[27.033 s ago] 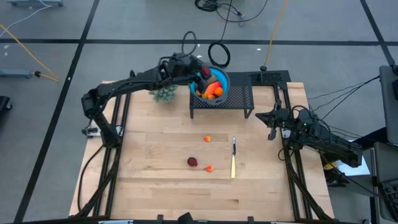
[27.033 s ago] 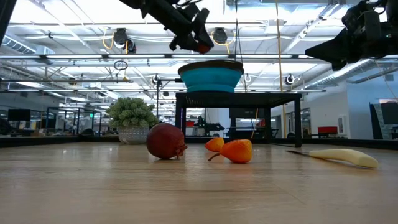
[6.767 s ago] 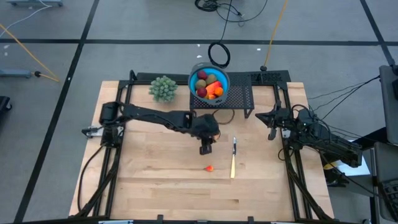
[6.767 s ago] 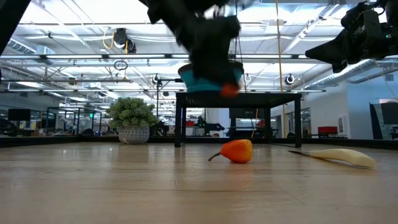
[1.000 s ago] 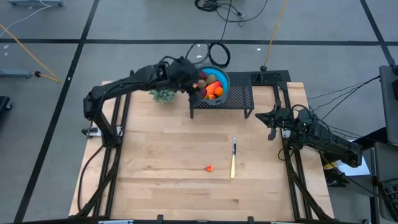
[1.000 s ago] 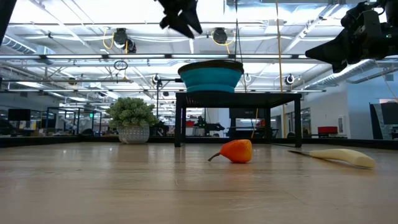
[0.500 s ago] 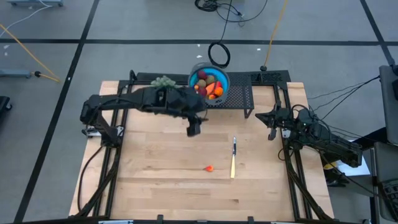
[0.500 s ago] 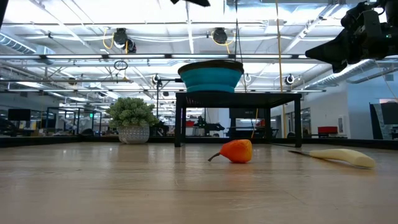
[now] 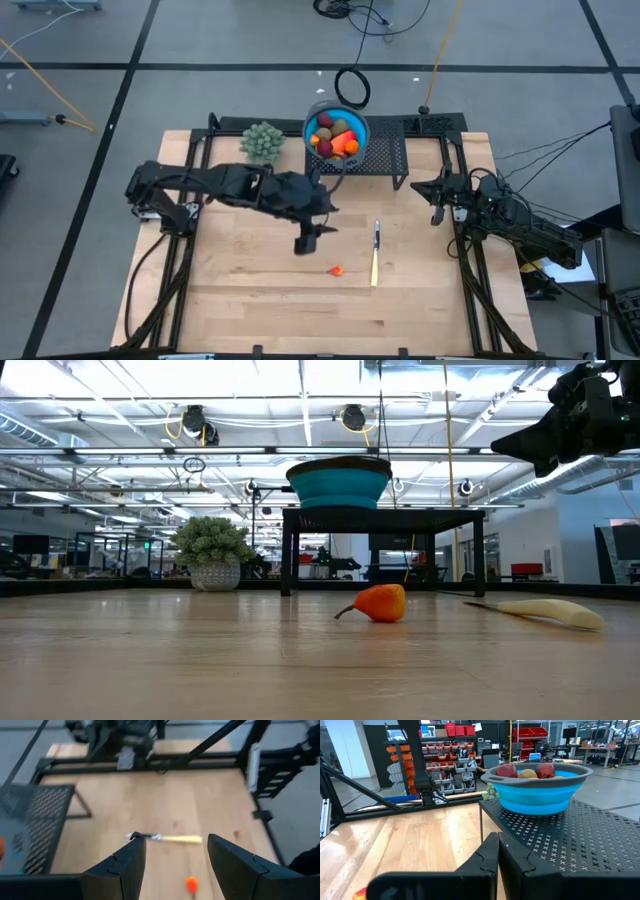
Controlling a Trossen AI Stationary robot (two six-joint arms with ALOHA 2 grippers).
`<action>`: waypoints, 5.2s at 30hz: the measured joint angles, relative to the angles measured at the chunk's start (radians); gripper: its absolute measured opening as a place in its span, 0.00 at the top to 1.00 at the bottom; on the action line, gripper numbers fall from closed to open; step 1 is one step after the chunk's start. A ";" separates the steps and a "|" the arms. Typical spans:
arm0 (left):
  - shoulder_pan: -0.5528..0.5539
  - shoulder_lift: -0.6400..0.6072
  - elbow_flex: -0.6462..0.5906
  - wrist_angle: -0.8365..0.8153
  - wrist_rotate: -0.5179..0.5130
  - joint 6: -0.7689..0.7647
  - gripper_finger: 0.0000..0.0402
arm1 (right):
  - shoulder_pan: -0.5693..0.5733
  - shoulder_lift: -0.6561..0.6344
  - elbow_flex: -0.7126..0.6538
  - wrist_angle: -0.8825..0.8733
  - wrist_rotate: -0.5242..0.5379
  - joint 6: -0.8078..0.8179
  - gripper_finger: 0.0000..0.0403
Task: Pick & Place Fruit
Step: Put the orange peach into the blue strainer bowl on the shelf
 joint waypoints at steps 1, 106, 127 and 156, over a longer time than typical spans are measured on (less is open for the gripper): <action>-0.011 0.003 0.000 0.017 0.000 0.001 0.47 | 0.000 0.000 0.000 0.000 0.000 0.000 1.00; -0.085 0.448 -0.269 0.278 0.044 0.100 0.47 | 0.000 0.000 0.000 -0.016 0.000 0.000 1.00; -0.092 0.507 -0.269 0.299 0.035 0.113 0.47 | 0.000 0.000 0.000 -0.049 0.000 0.000 1.00; -0.023 0.411 -0.268 0.207 0.043 0.091 0.69 | 0.000 0.000 0.000 -0.049 0.000 0.000 1.00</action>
